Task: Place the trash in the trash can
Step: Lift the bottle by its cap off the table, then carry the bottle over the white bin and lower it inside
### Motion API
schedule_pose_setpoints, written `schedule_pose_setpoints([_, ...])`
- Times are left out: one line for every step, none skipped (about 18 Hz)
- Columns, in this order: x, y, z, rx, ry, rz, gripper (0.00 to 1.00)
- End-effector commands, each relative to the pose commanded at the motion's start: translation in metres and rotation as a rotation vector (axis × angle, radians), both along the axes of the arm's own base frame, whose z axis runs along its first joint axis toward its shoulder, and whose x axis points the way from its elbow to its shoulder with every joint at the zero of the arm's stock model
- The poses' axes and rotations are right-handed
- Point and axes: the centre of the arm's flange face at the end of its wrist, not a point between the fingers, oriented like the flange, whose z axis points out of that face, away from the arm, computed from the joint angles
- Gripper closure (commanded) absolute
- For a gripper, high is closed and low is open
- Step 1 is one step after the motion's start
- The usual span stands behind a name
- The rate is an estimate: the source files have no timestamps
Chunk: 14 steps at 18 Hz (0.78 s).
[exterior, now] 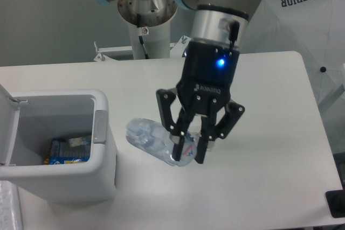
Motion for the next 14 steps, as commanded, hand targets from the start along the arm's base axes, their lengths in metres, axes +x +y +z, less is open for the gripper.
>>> schedule_pose_setpoints([0.004,0.002,0.001,0.003,-0.012,0.001,0.68])
schedule_pose_setpoints([0.008,0.004,0.002,0.007,-0.028,0.004,0.68])
schedule_pose_setpoints([0.013,0.002,0.009,0.017,-0.035,0.009,0.68])
schedule_pose_setpoints([0.018,0.001,0.014,0.025,-0.038,0.006,0.68])
schedule_pose_setpoints([0.021,0.002,0.015,0.030,-0.044,0.000,0.68])
schedule_pose_setpoints([0.022,0.002,0.017,0.035,-0.055,-0.002,0.68])
schedule_pose_setpoints([0.027,0.001,0.021,0.048,-0.065,-0.012,0.68])
schedule_pose_setpoints([0.031,0.001,0.024,0.057,-0.076,-0.019,0.68])
schedule_pose_setpoints([0.033,0.003,0.024,0.063,-0.089,-0.028,0.68])
schedule_pose_setpoints([0.039,0.007,0.023,0.068,-0.108,-0.041,0.68])
schedule_pose_setpoints([0.044,0.009,0.020,0.066,-0.123,-0.048,0.68])
schedule_pose_setpoints([0.051,0.014,0.018,0.063,-0.134,-0.056,0.68])
schedule_pose_setpoints([0.058,0.019,0.015,0.060,-0.140,-0.067,0.68])
schedule_pose_setpoints([0.065,0.026,0.010,0.052,-0.147,-0.084,0.68])
